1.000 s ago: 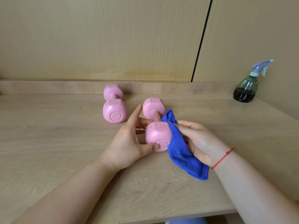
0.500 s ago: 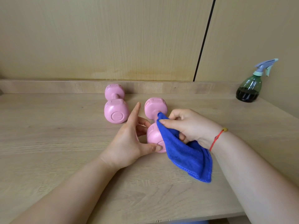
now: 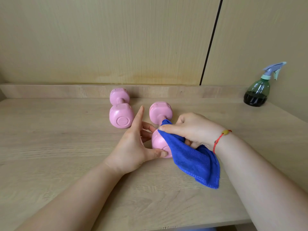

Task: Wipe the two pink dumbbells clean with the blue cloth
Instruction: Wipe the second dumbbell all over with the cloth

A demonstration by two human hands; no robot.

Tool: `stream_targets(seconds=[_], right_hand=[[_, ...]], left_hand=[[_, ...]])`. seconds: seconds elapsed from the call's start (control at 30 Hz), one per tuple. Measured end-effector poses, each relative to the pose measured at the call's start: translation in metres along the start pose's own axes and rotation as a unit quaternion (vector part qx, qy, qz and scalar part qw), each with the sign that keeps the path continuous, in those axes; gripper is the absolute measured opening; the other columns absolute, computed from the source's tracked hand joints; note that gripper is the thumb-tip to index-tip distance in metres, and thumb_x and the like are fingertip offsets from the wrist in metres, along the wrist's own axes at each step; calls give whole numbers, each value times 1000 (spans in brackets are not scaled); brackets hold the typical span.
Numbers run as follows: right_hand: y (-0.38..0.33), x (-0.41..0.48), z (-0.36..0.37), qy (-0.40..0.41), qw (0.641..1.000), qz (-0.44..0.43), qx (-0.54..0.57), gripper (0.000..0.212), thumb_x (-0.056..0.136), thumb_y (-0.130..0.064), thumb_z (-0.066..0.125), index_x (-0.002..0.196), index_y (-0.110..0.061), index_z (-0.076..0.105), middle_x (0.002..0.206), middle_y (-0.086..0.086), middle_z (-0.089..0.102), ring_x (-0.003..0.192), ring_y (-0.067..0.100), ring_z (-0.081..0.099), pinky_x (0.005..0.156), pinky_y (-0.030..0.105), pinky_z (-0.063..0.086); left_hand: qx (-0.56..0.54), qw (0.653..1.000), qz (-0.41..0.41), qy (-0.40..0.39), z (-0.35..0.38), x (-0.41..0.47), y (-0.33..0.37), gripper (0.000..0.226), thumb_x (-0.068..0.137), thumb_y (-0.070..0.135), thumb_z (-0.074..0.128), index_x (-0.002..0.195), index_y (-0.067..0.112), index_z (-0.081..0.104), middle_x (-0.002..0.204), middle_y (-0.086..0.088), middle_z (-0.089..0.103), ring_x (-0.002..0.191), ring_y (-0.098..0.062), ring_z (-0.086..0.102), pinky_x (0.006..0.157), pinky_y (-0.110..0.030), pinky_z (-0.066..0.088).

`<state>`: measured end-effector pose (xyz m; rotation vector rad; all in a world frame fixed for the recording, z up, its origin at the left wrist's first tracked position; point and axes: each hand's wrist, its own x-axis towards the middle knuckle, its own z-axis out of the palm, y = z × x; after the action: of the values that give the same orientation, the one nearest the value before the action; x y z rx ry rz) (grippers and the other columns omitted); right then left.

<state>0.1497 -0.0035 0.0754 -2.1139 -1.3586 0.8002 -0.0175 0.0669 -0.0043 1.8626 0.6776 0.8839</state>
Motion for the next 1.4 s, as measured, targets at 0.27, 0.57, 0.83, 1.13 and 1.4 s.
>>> stream_targets(seconds=[0.27, 0.57, 0.83, 1.13, 1.4], right_hand=[[3, -2, 10, 77, 992, -79, -55, 46, 84, -59, 62, 76, -14, 54, 65, 0, 50, 55, 17, 42, 52, 28, 31], [38, 4, 8, 190, 968, -155, 56, 21, 89, -34, 68, 69, -29, 69, 84, -11, 57, 72, 16, 61, 71, 35, 53], [19, -4, 34, 161, 944, -289, -16, 17, 93, -37, 60, 94, -29, 76, 99, -12, 60, 103, 15, 55, 93, 30, 43], [31, -3, 57, 193, 906, -337, -167, 45, 90, -51, 39, 121, -30, 63, 113, -5, 55, 104, 22, 47, 91, 42, 39], [36, 1, 63, 246, 836, -453, -187, 27, 94, -23, 45, 100, -14, 70, 107, -5, 64, 102, 27, 54, 87, 44, 43]], left_hand=[[0, 1000, 2, 3, 1, -1, 2, 139, 56, 10, 94, 155, 34, 0, 110, 9, 57, 94, -8, 61, 88, -16, 50], [12, 1000, 14, 3, 1, 0, 1, 134, 60, 6, 92, 155, 33, 1, 109, 5, 57, 96, -7, 62, 86, -14, 48], [-6, 999, -17, -38, -2, -2, 6, 139, 61, 10, 92, 155, 34, -8, 125, 9, 54, 109, -3, 60, 91, -18, 50], [-103, 990, -62, 76, -20, 5, 3, 91, 65, 8, 48, 152, 21, 25, 118, -2, 62, 105, -13, 62, 71, -18, 48], [-76, 987, -48, 135, -21, 5, 6, 70, 85, -22, 34, 146, 11, 37, 95, -5, 70, 84, -8, 66, 71, -12, 48]])
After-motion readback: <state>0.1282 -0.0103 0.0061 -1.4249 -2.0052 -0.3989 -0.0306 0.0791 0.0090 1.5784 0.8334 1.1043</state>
